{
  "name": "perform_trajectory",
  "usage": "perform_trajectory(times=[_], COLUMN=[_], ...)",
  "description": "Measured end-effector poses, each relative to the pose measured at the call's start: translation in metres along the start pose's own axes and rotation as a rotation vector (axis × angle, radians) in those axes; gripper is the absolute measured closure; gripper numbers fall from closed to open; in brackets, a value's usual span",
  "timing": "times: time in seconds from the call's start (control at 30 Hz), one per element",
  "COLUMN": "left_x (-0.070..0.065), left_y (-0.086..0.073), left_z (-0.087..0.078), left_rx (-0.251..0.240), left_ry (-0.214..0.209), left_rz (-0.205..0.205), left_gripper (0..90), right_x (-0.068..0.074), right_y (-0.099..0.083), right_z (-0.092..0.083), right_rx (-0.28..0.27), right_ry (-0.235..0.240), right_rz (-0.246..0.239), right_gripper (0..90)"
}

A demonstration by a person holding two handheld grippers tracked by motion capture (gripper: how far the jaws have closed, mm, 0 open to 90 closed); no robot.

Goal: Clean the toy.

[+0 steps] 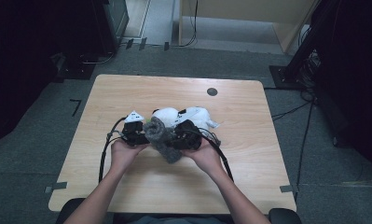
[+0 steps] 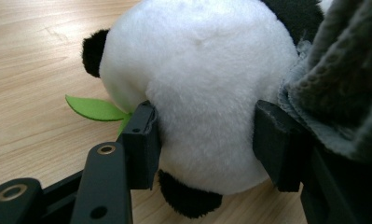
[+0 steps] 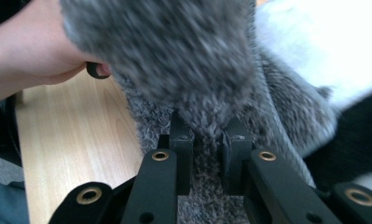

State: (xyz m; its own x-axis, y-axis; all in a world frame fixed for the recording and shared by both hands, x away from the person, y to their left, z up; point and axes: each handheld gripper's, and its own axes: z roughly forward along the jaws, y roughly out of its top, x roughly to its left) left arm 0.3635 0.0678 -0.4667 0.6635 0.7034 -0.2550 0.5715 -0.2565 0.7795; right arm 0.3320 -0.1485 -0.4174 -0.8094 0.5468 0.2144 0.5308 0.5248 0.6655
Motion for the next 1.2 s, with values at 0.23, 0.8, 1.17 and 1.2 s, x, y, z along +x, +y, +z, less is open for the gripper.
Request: perform_trajectory(times=[0.23, 0.8, 1.17, 1.2], left_x=[0.000, -0.001, -0.002, -0.002], left_y=[0.000, 0.000, 0.000, 0.000], left_z=[0.000, 0.001, 0.001, 0.001], left_rx=[0.003, 0.001, 0.000, 0.001], left_ry=[0.004, 0.008, 0.010, 0.010], left_rz=[0.005, 0.012, 0.009, 0.010], left_gripper=[45.7, 45.4, 45.4, 45.3], right_x=[-0.005, -0.015, -0.015, -0.016], right_y=[-0.005, -0.033, -0.048, -0.049], right_z=[0.018, -0.024, -0.073, -0.078], right_rx=[0.017, 0.066, 0.026, 0.021], right_ry=[-0.020, -0.105, -0.147, -0.154], right_rz=[-0.003, -0.003, 0.028, 0.030], right_gripper=[79.4, 79.3, 79.5, 79.5])
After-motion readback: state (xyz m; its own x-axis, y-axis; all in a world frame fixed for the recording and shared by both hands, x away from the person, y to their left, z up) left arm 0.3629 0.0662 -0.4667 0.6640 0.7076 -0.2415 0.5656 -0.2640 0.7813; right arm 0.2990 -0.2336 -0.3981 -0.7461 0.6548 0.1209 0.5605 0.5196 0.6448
